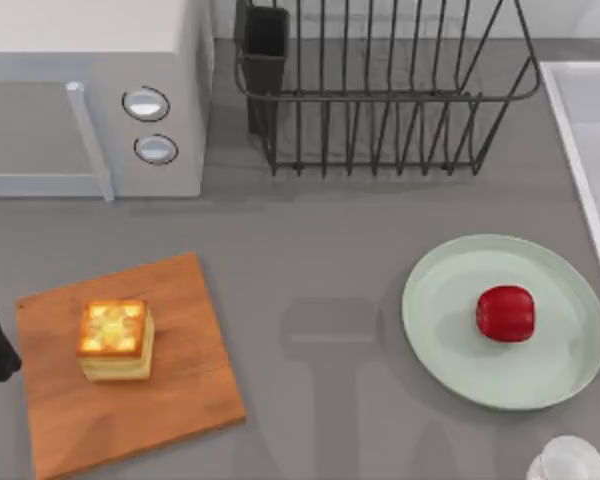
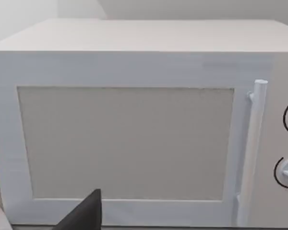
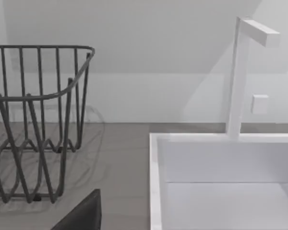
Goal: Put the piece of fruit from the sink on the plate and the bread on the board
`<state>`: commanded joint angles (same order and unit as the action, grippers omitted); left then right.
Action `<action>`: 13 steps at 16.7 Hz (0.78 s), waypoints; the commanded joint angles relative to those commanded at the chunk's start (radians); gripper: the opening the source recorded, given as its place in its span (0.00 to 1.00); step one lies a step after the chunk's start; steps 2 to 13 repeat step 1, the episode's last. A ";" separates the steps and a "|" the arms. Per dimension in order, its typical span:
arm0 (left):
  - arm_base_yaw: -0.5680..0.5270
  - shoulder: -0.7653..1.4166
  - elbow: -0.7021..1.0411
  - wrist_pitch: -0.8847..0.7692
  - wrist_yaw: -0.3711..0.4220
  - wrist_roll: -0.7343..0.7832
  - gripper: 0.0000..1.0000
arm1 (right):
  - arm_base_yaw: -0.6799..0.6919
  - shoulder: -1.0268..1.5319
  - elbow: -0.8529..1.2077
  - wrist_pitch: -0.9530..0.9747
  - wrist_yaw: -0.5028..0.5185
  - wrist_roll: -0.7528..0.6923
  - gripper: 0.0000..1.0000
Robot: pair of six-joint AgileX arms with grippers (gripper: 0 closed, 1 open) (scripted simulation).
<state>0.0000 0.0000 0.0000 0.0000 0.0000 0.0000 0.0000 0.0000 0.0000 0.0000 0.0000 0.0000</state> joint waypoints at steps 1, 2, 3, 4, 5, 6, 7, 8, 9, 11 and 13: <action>0.000 0.000 0.000 0.000 0.000 0.000 1.00 | 0.000 0.000 0.000 0.000 0.000 0.000 1.00; 0.000 0.000 0.000 0.000 0.000 0.000 1.00 | 0.000 0.000 0.000 0.000 0.000 0.000 1.00; 0.000 0.000 0.000 0.000 0.000 0.000 1.00 | 0.000 0.000 0.000 0.000 0.000 0.000 1.00; 0.000 0.000 0.000 0.000 0.000 0.000 1.00 | 0.000 0.000 0.000 0.000 0.000 0.000 1.00; 0.000 0.000 0.000 0.000 0.000 0.000 1.00 | 0.000 0.000 0.000 0.000 0.000 0.000 1.00; 0.000 0.000 0.000 0.000 0.000 0.000 1.00 | 0.000 0.000 0.000 0.000 0.000 0.000 1.00; 0.000 0.000 0.000 0.000 0.000 0.000 1.00 | 0.000 0.000 0.000 0.000 0.000 0.000 1.00; 0.000 0.000 0.000 0.000 0.000 0.000 1.00 | 0.000 0.000 0.000 0.000 0.000 0.000 1.00; 0.000 0.000 0.000 0.000 0.000 0.000 1.00 | 0.000 0.000 0.000 0.000 0.000 0.000 1.00; 0.000 0.000 0.000 0.000 0.000 0.000 1.00 | 0.000 0.000 0.000 0.000 0.000 0.000 1.00; 0.000 0.000 0.000 0.000 0.000 0.000 1.00 | 0.000 0.000 0.000 0.000 0.000 0.000 1.00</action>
